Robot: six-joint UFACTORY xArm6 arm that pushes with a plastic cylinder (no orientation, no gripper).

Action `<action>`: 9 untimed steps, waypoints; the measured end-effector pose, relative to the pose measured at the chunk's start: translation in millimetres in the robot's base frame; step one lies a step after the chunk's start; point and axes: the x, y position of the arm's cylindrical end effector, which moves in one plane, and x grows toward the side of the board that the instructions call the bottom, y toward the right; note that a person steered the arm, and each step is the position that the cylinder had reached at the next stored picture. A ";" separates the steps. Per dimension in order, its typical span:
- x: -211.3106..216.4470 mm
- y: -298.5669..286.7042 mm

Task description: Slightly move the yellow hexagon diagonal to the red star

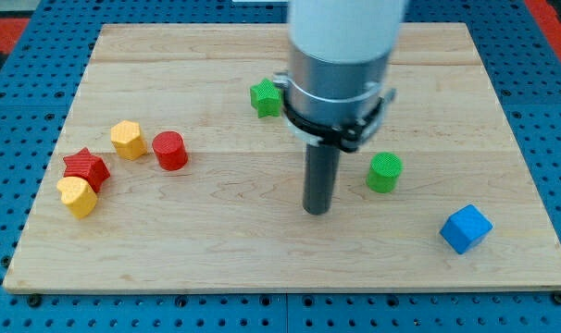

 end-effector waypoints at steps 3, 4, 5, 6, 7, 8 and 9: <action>-54.0 -82.6; -74.1 -113.3; -108.0 -146.3; -117.1 -144.2; -117.9 -228.3; -99.7 -273.3; -82.7 -311.1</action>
